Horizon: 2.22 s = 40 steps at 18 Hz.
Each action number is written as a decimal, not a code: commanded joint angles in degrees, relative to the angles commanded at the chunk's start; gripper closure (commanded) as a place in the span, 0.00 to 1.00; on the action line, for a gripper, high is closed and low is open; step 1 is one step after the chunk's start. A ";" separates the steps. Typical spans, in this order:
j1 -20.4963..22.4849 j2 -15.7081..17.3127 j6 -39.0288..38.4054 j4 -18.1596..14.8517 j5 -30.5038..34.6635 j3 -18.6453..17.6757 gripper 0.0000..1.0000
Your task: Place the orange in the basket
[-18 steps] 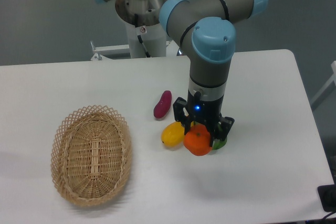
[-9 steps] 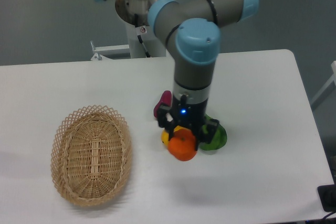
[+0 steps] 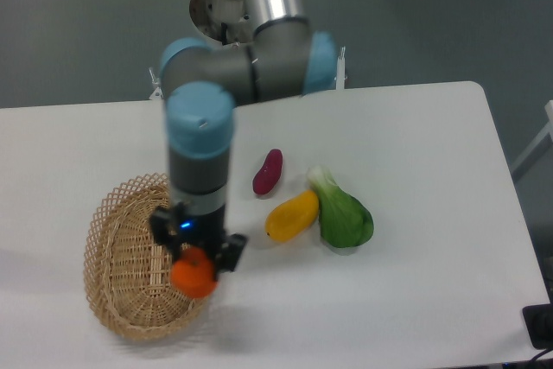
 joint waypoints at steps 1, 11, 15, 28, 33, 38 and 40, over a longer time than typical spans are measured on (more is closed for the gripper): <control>-0.53 -0.18 0.09 0.00 0.00 -1.14 0.36; -2.91 -3.43 0.17 2.99 0.26 -4.05 0.32; -2.91 -3.78 0.09 2.99 0.35 -4.14 0.32; -2.56 -2.29 0.88 3.34 0.96 -2.73 0.00; -0.98 0.34 0.79 5.10 7.02 -1.33 0.00; 4.11 4.73 5.69 1.42 7.30 -0.71 0.00; 5.96 7.19 10.52 -1.57 7.47 -0.71 0.00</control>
